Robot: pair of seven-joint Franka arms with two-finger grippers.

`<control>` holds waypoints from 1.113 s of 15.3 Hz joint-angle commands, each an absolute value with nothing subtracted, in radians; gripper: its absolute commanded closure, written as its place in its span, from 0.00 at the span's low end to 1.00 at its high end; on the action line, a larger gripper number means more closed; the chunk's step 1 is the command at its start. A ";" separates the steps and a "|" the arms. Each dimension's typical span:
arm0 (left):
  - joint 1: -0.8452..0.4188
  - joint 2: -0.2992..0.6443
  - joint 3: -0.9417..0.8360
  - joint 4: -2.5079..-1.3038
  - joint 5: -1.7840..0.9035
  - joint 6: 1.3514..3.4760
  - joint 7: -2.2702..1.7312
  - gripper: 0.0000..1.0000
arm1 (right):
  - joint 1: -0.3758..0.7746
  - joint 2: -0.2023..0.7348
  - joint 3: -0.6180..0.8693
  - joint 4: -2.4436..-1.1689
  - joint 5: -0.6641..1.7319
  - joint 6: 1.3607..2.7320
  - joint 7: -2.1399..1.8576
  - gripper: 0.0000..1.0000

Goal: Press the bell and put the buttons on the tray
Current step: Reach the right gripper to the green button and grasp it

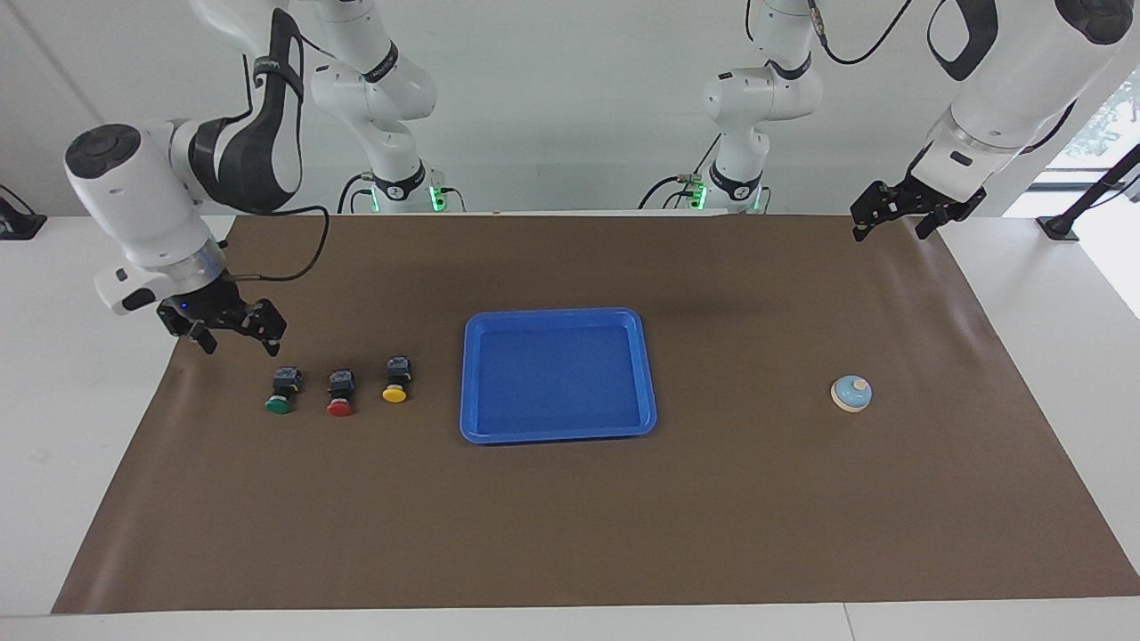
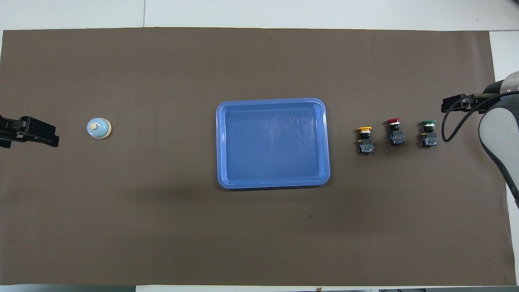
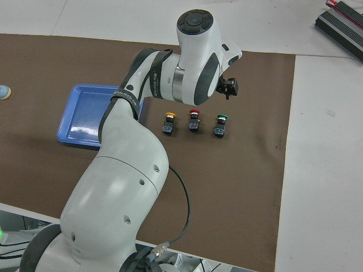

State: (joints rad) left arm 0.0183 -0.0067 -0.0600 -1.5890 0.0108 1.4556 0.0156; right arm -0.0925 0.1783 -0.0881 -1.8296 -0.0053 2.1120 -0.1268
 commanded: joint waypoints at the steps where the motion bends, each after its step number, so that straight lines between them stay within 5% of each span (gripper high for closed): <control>1: 0.018 -0.020 -0.055 -1.595 -0.002 1.453 0.011 0.00 | -0.126 0.245 -0.077 -1.819 -0.012 2.175 -0.184 0.00; 12: 0.018 -0.020 -0.055 -1.597 -0.002 1.453 0.011 0.00 | -0.126 0.316 -0.075 -1.927 0.055 2.189 -0.186 0.00; 17: 0.018 -0.020 -0.055 -1.595 -0.002 1.453 0.011 0.00 | -0.126 0.322 -0.075 -2.023 0.057 2.335 -0.186 0.06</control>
State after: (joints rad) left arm 0.0183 -0.0067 -0.0600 -1.5890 0.0108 1.4556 0.0156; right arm -0.1161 0.3309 -0.0835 -1.9721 0.0366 2.2746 -0.1659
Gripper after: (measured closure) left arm 0.000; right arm 0.004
